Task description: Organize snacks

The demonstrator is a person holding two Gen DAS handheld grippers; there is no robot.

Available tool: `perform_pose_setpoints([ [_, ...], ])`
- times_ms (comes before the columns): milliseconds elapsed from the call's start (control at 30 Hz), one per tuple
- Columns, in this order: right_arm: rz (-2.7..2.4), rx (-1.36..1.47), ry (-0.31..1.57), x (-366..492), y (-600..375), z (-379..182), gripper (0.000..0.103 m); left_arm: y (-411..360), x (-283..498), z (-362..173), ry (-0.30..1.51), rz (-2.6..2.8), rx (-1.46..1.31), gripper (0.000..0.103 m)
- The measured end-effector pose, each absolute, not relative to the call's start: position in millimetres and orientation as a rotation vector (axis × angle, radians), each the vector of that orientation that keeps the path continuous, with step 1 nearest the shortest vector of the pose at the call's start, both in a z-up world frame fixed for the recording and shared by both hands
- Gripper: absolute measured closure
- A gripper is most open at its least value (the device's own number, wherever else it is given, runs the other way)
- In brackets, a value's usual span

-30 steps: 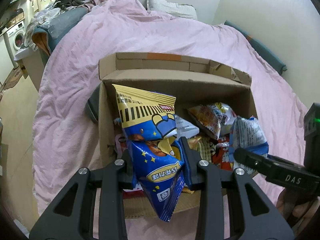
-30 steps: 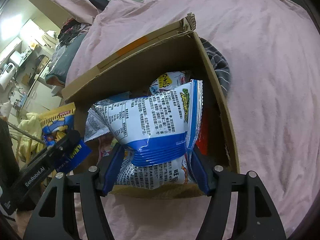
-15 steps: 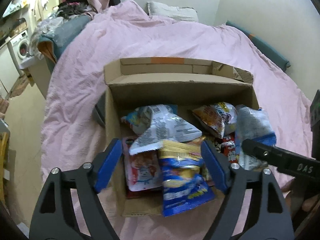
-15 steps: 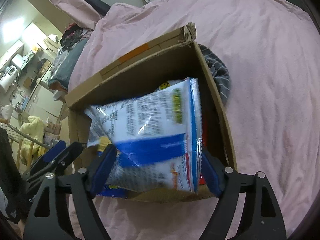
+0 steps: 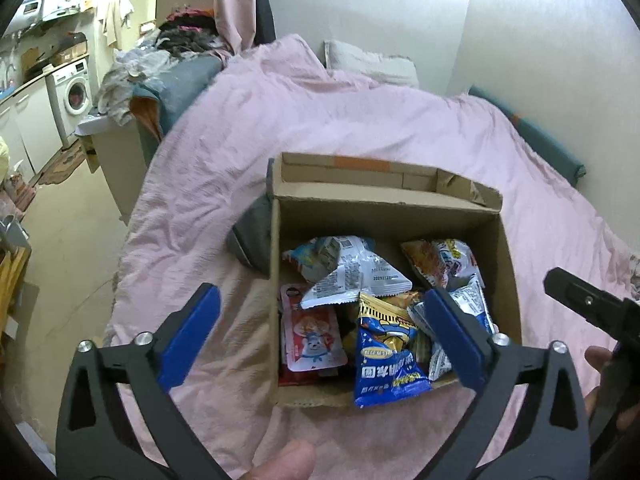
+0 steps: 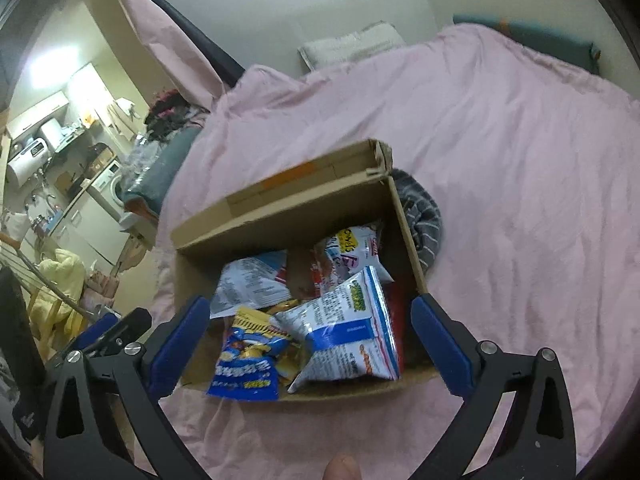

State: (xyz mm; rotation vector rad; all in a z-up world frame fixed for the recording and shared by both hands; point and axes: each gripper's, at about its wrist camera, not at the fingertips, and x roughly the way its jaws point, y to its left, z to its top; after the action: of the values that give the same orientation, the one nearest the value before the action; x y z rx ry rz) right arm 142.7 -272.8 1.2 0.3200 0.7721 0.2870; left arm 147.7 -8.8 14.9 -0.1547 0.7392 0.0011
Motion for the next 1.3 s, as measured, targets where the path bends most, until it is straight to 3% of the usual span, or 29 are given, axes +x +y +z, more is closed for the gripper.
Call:
perform_pose_setpoints([
  [700,0.221,0.173,0.675,57.8,-267.1,6.2,0.000,2.5,59.0,22.0,0.729,0.033,-0.133,0.000],
  [1300,0.212,0.057,0.722,63.9,-238.0,-15.8,0.000,-3.9,62.8,3.5,0.772,0.061,-0.144,0.000],
])
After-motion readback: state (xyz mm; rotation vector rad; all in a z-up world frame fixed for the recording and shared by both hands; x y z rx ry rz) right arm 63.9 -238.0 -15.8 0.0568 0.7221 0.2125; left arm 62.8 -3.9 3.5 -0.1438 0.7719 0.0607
